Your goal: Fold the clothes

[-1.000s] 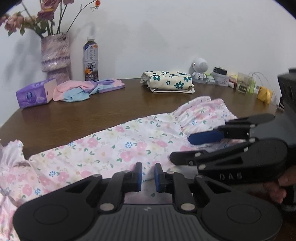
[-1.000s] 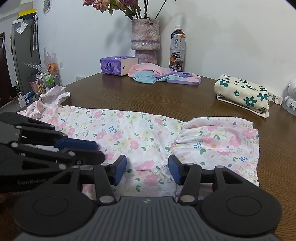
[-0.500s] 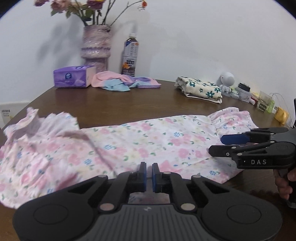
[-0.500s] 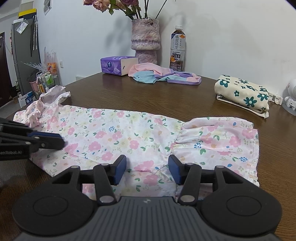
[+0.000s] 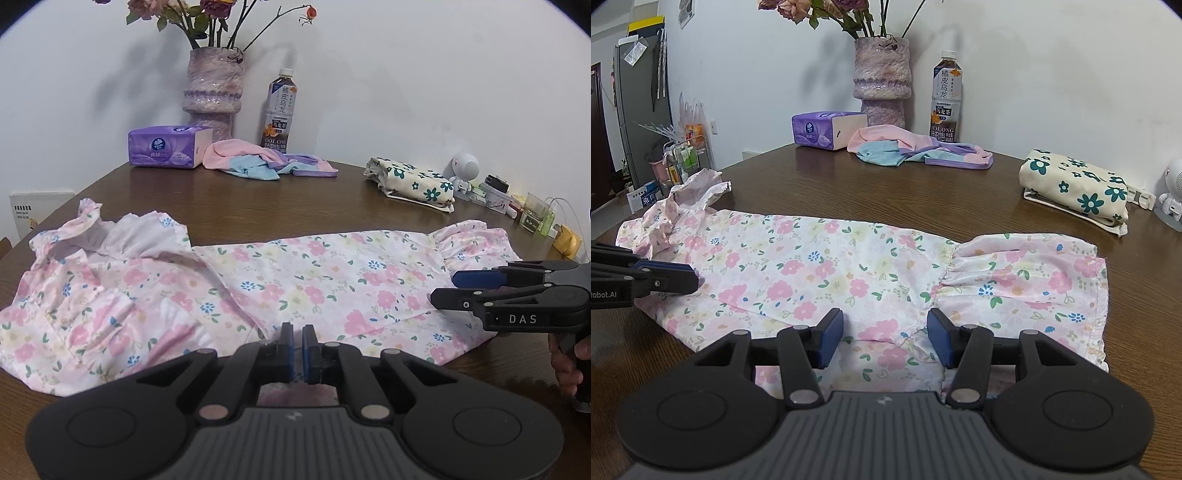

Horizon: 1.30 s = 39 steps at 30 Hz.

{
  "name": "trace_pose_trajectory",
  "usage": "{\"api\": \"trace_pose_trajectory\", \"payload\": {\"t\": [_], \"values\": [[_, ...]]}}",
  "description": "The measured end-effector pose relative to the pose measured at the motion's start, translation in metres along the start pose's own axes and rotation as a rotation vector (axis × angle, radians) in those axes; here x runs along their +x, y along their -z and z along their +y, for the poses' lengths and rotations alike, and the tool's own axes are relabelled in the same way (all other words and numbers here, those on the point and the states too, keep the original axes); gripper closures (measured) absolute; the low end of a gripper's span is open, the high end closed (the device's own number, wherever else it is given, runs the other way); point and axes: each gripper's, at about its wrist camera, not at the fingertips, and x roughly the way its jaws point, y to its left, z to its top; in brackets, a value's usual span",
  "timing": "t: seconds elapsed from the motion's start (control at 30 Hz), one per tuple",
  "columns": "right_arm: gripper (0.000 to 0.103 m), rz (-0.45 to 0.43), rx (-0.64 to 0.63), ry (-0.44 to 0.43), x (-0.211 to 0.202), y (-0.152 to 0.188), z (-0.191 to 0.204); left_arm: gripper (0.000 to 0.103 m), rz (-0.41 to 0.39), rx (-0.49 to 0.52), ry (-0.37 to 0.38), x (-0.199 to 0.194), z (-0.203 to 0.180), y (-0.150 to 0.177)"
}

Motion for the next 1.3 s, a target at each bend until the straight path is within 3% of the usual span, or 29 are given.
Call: {"api": "trace_pose_trajectory", "payload": {"t": [1.3], "values": [[0.051,-0.001,-0.005,0.002,-0.0004,0.0002,0.0001,0.097,0.002,0.029,-0.018,0.0011,-0.0058,-0.0004]]}}
